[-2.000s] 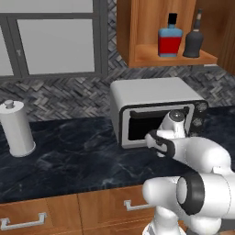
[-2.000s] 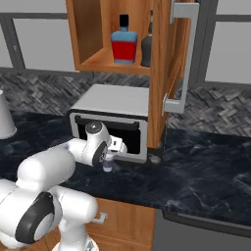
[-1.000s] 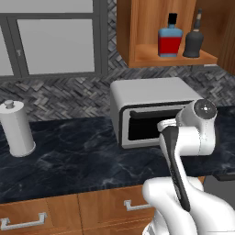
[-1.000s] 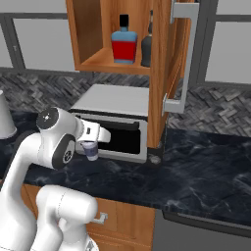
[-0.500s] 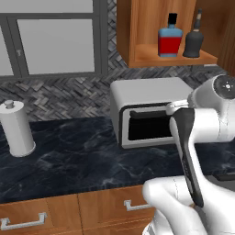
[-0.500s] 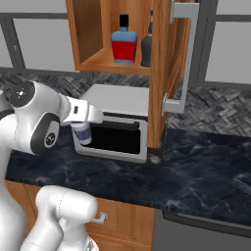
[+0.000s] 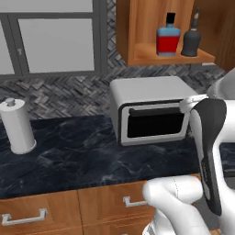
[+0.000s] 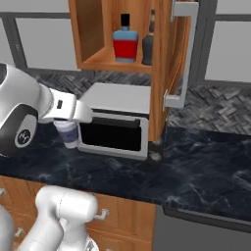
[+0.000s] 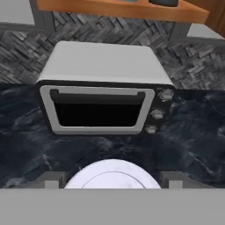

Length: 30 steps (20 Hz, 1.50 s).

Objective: Sort all alcoholic drinks to one cabinet, and non-alcoholic drinks to the other.

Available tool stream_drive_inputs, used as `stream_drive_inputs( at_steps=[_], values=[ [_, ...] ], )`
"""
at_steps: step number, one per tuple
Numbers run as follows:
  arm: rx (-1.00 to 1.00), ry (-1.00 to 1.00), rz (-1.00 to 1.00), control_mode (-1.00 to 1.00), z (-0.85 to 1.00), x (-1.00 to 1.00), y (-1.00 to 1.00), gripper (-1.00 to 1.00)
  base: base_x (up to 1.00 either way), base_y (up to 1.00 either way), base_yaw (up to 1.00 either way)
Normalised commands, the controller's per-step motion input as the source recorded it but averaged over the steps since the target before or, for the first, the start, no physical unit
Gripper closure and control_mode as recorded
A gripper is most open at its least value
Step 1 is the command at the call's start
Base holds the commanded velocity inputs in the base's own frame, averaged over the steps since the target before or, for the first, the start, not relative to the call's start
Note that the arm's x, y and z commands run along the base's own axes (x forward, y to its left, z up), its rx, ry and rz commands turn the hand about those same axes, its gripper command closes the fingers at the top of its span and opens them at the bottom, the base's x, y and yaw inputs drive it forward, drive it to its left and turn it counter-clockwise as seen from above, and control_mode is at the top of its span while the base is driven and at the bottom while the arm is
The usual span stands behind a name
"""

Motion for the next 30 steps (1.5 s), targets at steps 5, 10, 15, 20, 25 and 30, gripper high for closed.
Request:
stream_drive_inputs(
  at_steps=[5,10,15,20,25,30],
  values=[
    [0.0,0.0,0.0,1.0,0.0,0.0,0.0,1.0,-1.0,0.0,0.0],
    [0.0,0.0,0.0,1.0,0.0,0.0,0.0,1.0,-0.85,-0.21,-0.3],
    [0.0,0.0,0.0,1.0,0.0,0.0,0.0,1.0,-0.54,-0.43,-0.52],
    [0.0,0.0,0.0,1.0,0.0,0.0,0.0,1.0,-0.17,-0.51,-0.53],
    [0.0,0.0,0.0,1.0,0.0,0.0,0.0,1.0,0.28,-0.45,-0.58],
    [0.0,0.0,0.0,1.0,0.0,0.0,0.0,1.0,0.75,-0.43,-0.48]
  ],
)
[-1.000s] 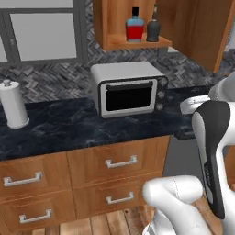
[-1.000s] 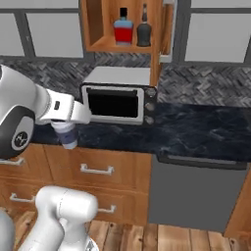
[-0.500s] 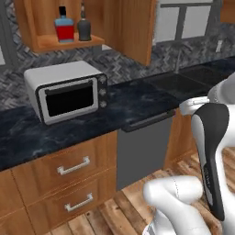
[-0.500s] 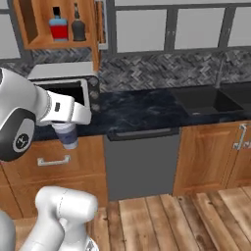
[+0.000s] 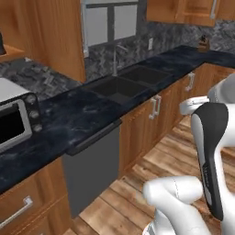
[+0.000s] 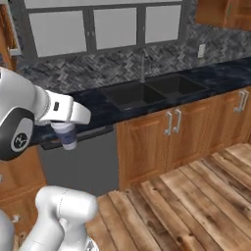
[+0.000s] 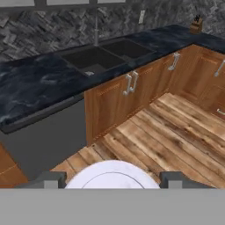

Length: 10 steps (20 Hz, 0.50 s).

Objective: Sort all alcoholic drinks to one cabinet, and non-alcoholic drinks to the other.

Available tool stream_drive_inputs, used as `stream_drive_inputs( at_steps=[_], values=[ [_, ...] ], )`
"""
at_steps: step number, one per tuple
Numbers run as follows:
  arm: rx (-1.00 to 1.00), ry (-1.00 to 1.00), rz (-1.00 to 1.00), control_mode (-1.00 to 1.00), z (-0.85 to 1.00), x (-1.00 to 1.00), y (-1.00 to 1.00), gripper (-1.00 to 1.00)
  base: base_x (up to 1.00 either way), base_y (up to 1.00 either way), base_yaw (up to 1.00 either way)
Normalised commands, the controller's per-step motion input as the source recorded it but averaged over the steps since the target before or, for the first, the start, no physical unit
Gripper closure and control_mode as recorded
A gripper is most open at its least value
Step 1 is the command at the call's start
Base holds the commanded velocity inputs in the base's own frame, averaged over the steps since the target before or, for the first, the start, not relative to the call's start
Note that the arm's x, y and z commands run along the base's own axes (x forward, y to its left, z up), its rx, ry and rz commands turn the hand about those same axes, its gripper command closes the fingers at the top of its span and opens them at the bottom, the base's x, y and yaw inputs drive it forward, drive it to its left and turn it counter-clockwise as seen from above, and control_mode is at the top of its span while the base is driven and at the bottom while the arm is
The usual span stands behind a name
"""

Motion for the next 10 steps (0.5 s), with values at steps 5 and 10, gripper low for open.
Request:
stream_drive_inputs(
  at_steps=[5,10],
  values=[
    [0.0,0.0,0.0,1.0,0.0,0.0,0.0,1.0,0.99,-0.29,-0.4],
    [0.0,0.0,0.0,1.0,0.0,0.0,0.0,1.0,1.0,-0.35,-0.34]
  ],
)
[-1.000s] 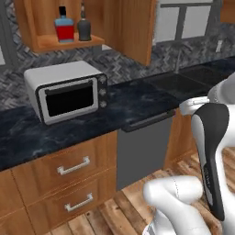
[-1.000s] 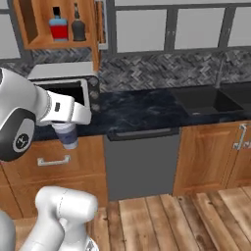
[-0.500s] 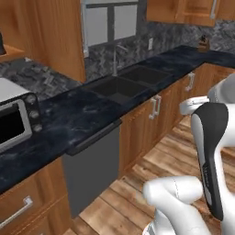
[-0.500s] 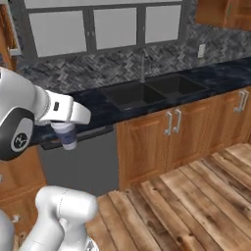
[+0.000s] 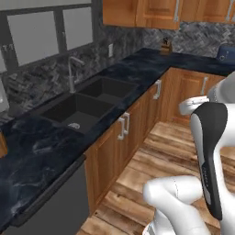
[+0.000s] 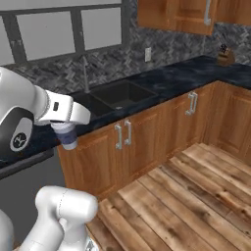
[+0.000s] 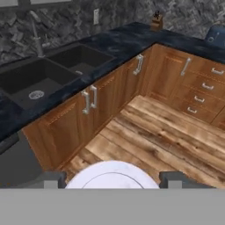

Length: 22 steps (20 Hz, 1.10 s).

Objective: Sort all alcoholic drinks to one cabinet, and non-alcoholic drinks to the other.

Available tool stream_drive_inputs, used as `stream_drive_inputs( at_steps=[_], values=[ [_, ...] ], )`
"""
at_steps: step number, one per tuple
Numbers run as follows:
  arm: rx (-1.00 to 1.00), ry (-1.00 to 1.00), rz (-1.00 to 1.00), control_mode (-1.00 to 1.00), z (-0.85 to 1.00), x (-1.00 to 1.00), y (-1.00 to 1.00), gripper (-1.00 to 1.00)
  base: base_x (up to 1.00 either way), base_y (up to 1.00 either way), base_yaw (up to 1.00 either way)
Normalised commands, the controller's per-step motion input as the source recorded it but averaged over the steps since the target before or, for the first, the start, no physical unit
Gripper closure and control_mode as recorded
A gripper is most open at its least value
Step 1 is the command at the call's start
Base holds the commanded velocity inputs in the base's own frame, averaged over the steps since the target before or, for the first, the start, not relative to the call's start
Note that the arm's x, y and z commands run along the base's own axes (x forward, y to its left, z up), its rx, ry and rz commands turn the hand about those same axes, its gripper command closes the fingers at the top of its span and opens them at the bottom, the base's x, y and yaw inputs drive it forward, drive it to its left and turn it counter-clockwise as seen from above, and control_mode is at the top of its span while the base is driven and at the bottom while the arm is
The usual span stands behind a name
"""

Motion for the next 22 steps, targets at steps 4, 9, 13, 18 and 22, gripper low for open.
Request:
stream_drive_inputs(
  at_steps=[4,9,13,18,22],
  values=[
    [0.0,0.0,0.0,1.0,0.0,0.0,0.0,1.0,0.96,-0.59,-0.29],
    [0.0,0.0,0.0,1.0,0.0,0.0,0.0,1.0,0.95,-0.7,-0.28],
    [0.0,0.0,0.0,1.0,0.0,0.0,0.0,1.0,0.9,-0.75,-0.23],
    [0.0,0.0,0.0,1.0,0.0,0.0,0.0,1.0,0.97,-0.69,-0.11],
    [0.0,0.0,0.0,1.0,0.0,0.0,0.0,1.0,0.88,-0.72,-0.01]
  ],
)
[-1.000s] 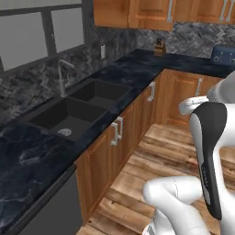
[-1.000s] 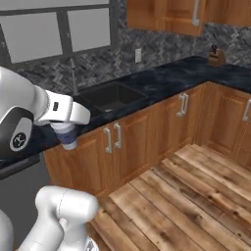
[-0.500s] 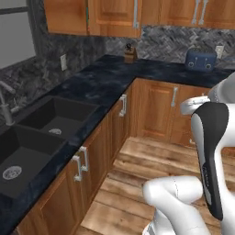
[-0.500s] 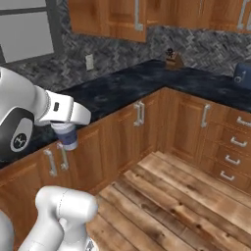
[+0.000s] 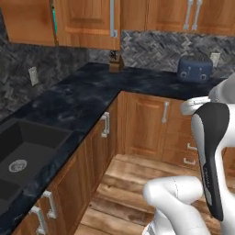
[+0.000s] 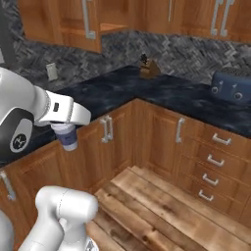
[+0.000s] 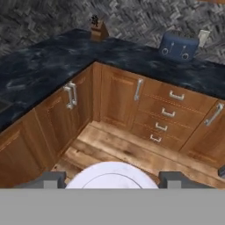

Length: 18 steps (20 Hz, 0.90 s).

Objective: Sort all alcoholic drinks to one cabinet, and non-alcoholic drinks to the other.

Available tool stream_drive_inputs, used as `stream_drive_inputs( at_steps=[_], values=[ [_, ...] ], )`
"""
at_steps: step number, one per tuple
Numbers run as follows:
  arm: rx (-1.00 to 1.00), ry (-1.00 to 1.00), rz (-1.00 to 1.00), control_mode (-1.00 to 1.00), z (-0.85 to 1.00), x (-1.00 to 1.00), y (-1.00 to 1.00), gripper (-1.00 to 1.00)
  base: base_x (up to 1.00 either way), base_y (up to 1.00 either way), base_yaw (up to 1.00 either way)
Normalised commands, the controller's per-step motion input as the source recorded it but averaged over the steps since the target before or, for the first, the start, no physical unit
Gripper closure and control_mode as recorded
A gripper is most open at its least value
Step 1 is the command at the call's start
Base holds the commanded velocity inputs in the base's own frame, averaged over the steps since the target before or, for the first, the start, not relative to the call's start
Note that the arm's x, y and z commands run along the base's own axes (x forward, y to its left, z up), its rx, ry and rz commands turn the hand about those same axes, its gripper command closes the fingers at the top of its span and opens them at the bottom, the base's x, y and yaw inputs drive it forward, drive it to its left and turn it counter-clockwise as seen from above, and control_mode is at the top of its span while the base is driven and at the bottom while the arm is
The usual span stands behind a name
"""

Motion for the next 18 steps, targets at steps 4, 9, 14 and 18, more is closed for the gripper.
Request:
stream_drive_inputs(
  at_steps=[4,9,14,18],
  values=[
    [0.0,0.0,0.0,1.0,0.0,0.0,0.0,1.0,0.9,-0.72,0.29],
    [0.0,0.0,0.0,1.0,0.0,0.0,0.0,1.0,0.69,-0.43,0.62],
    [0.0,0.0,0.0,1.0,0.0,0.0,0.0,1.0,0.44,-0.49,0.57],
    [0.0,0.0,0.0,1.0,0.0,0.0,0.0,1.0,0.36,-0.51,0.54]
  ],
)
